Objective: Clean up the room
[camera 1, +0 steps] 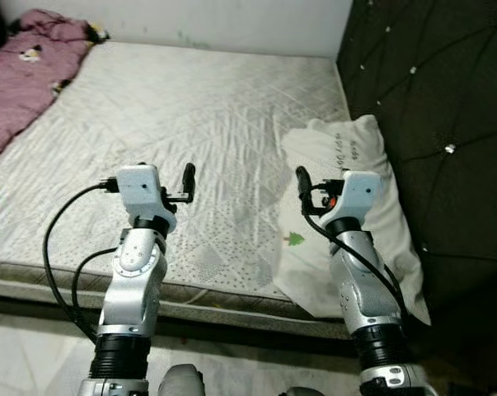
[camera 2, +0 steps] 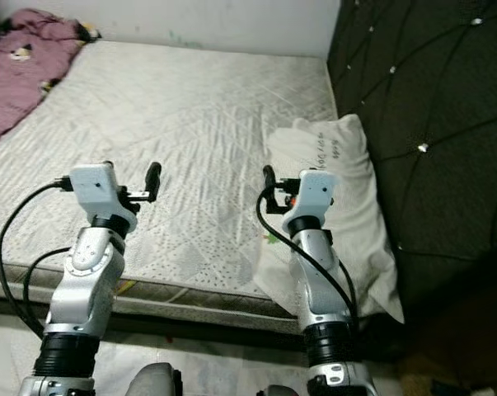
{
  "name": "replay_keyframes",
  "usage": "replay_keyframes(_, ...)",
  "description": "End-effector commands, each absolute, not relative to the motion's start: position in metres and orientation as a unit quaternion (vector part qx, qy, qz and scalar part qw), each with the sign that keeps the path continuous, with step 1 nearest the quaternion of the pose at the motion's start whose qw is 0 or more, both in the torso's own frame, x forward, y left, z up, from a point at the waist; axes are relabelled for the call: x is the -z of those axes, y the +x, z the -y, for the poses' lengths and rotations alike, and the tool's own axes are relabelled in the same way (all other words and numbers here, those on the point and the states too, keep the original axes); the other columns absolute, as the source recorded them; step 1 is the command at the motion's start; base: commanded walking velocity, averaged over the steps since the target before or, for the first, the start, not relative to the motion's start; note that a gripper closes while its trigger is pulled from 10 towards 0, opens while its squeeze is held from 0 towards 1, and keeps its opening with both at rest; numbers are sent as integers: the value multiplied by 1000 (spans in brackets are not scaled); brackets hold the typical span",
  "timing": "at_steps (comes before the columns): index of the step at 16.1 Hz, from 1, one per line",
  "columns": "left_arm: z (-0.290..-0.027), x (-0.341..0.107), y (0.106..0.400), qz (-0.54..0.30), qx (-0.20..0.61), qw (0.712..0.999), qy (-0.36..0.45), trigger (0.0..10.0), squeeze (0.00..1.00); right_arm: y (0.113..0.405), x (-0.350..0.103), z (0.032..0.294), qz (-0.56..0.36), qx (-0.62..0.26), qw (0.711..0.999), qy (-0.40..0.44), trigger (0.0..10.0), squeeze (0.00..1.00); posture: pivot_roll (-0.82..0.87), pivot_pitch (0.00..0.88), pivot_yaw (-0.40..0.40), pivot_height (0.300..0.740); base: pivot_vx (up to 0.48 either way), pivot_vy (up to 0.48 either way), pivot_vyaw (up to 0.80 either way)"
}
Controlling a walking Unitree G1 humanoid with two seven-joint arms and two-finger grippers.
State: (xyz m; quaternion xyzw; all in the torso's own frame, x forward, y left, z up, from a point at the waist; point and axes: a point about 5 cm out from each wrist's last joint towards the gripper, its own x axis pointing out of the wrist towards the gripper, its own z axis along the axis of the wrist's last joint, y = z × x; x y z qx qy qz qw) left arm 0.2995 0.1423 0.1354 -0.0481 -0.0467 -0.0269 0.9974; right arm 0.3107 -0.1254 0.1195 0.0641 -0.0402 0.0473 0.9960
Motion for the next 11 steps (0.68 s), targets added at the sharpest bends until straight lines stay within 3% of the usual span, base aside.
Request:
replay_keyframes(1, -142, -139, 300, 48, 32, 997, -49, 10000, 0, 311, -123, 125, 42, -51, 996, 63, 10000, 0, 42, 0, -2, 740, 0, 0, 0)
replay_keyframes(8, -139, -145, 303, 44, 35, 997, -60, 10000, 0, 312, -132, 131, 46, -40, 996, 60, 10000, 0, 26, 0, -2, 740, 211, 0, 0)
replay_keyframes(11, -140, -146, 303, 43, 30, 997, -64, 10000, 0, 314, -134, 131, 45, -42, 996, 59, 10000, 0, 33, 0, -10, 740, 247, 0, -590)
